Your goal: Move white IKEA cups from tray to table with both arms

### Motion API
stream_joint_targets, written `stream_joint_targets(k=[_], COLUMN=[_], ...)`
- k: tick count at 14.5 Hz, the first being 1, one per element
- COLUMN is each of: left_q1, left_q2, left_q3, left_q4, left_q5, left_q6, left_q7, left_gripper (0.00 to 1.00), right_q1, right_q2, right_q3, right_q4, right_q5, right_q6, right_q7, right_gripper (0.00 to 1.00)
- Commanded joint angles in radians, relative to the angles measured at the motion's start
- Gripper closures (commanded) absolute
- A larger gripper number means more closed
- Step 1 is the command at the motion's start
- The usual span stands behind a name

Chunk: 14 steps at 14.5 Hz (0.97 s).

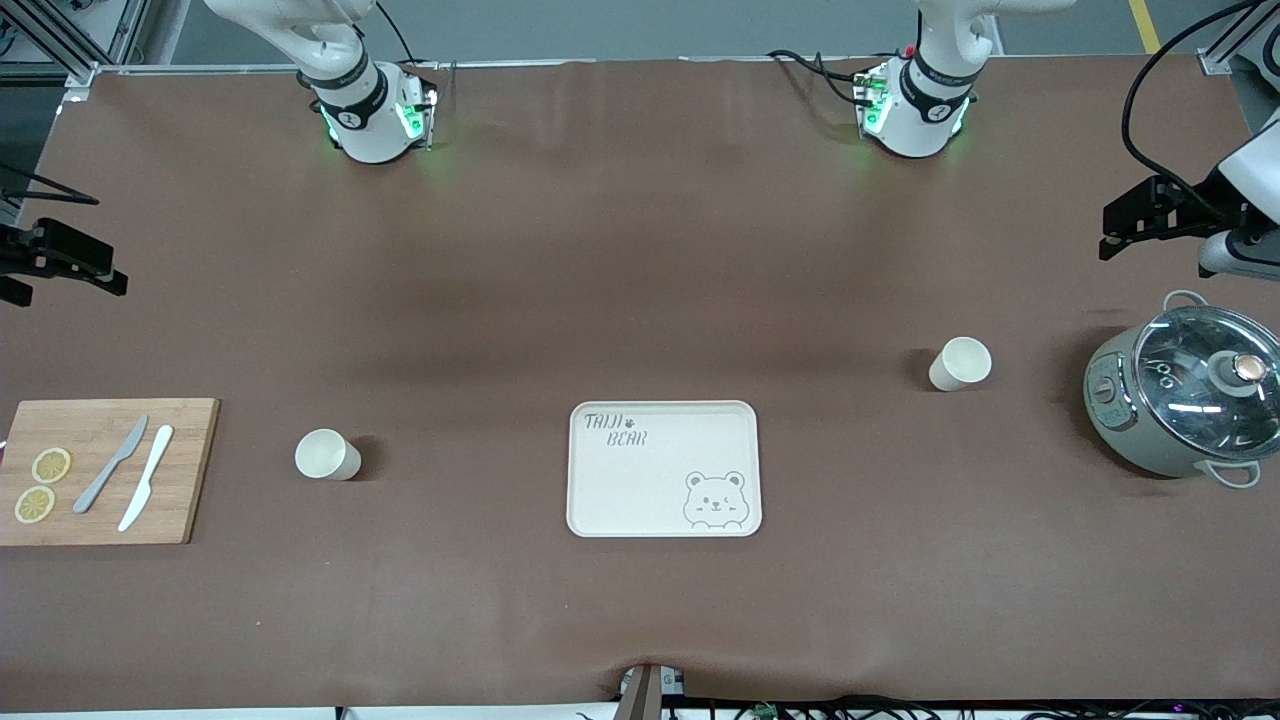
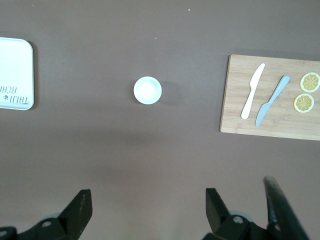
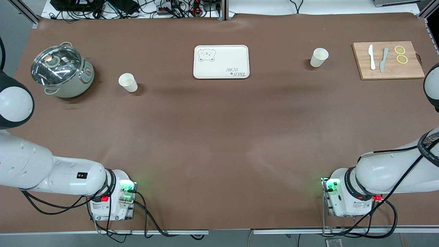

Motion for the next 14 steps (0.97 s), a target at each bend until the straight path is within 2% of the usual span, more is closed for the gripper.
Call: stream_joint_targets(k=[1,14], left_q1=[0.003,0.005], left_q2=[-0.006,-0.005], left_q3=[-0.007,-0.007], left_q4=[0.004,0.004], left_q5=[0.007,0.010], left_q6=[-0.002,-0.002], left_q7=[-0.012,-0.018], left_gripper=[0.00,0.00], right_q1=[0.001,-0.020], right_q2=[-0.006,-0.003], right_q3=[0.012,0.008], right_q4=[-0.002,0.005], right_q5=[-0.033,-0.041], right_q6=[-0.005,0.003], right_q7=[0.019,0.020], right_gripper=[0.00,0.00])
